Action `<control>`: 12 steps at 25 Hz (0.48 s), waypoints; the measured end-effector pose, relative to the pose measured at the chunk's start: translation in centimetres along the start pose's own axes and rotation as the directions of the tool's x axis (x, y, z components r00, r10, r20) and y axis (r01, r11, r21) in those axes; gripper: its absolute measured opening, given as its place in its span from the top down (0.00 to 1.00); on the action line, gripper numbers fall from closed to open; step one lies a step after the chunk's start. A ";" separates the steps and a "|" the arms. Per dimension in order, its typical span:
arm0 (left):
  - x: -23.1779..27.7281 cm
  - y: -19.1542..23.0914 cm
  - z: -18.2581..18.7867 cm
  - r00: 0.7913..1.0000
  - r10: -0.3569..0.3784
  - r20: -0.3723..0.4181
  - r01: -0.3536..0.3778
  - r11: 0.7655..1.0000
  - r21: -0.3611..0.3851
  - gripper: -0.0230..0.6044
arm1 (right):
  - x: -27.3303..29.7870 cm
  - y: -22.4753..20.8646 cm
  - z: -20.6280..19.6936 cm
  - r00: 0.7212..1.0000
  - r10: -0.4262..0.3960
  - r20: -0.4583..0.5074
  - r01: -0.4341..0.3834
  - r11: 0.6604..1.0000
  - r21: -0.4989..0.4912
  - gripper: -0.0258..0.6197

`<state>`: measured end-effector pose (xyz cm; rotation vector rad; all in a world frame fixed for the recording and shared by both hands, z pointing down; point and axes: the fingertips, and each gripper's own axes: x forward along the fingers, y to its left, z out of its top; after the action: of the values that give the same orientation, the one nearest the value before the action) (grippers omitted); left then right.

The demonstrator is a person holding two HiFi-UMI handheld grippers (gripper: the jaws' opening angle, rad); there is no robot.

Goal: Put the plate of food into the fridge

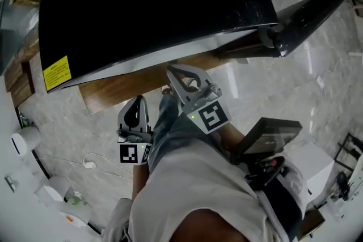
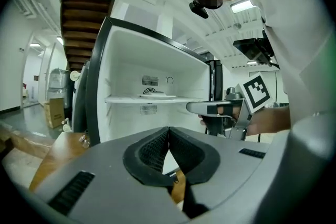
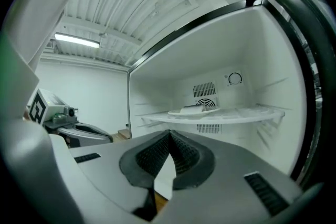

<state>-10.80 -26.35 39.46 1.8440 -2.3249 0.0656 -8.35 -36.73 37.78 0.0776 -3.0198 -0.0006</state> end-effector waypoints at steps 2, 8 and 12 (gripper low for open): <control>0.4 -0.5 -0.1 1.000 -0.007 0.011 0.007 1.000 -0.001 0.93 | -0.3 -1.0 0.1 1.000 -0.020 0.014 0.020 1.000 0.004 0.93; 0.0 -2.3 1.1 0.997 -0.082 0.014 0.081 0.997 0.016 0.93 | -2.3 -0.1 2.3 0.995 -0.087 0.051 0.087 0.996 0.010 0.93; -1.5 -2.9 2.2 0.994 -0.108 0.008 0.108 0.994 0.030 0.93 | -4.2 2.9 3.4 0.994 -0.100 0.049 0.100 0.995 -0.010 0.93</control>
<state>-7.92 -25.87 36.81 1.9851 -2.2370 0.0777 -4.75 -33.64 33.92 0.2306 -3.0601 -0.0315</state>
